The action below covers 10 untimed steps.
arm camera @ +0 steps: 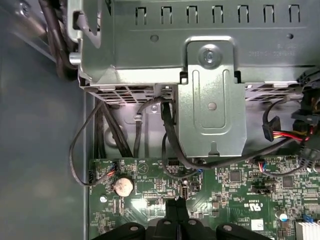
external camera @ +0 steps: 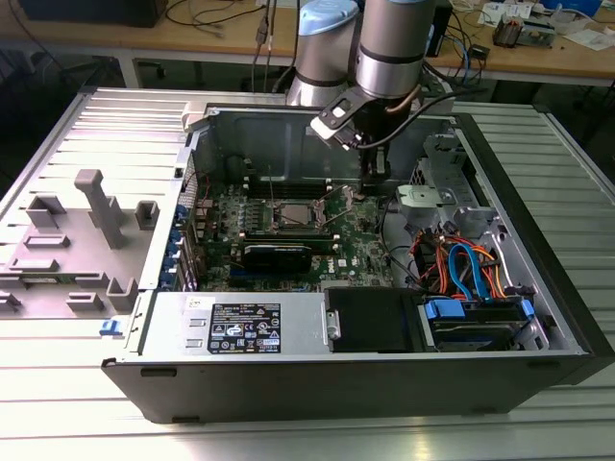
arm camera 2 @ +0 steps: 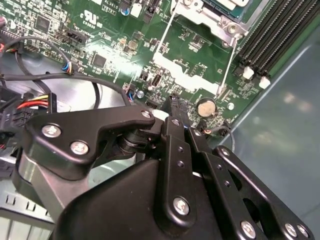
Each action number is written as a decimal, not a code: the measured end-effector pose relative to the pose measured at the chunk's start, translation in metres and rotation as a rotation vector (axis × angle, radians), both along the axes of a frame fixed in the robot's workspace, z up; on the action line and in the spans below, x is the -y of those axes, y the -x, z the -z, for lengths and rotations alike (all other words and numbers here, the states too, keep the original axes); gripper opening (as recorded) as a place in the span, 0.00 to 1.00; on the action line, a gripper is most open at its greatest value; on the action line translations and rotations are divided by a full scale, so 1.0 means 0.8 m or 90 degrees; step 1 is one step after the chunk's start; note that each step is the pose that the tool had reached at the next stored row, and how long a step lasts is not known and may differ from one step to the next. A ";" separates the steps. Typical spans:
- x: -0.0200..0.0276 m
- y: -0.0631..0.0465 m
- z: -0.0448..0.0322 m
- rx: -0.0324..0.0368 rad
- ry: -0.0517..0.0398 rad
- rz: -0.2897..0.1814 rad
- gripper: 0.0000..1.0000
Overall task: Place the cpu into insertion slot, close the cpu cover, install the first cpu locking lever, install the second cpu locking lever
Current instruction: 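Close the cpu cover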
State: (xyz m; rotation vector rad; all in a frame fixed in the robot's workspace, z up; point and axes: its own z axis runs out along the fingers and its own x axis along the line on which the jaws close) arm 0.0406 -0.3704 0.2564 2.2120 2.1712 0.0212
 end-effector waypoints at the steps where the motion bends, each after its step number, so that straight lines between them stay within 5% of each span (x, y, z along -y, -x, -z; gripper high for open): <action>1: 0.0000 0.000 0.0025 -0.0003 0.0000 0.000 0.11; 4: 0.0000 -0.001 0.0119 -0.0010 0.0000 0.000 0.11; 10: 0.0000 -0.001 0.0123 -0.0010 0.0000 0.000 0.11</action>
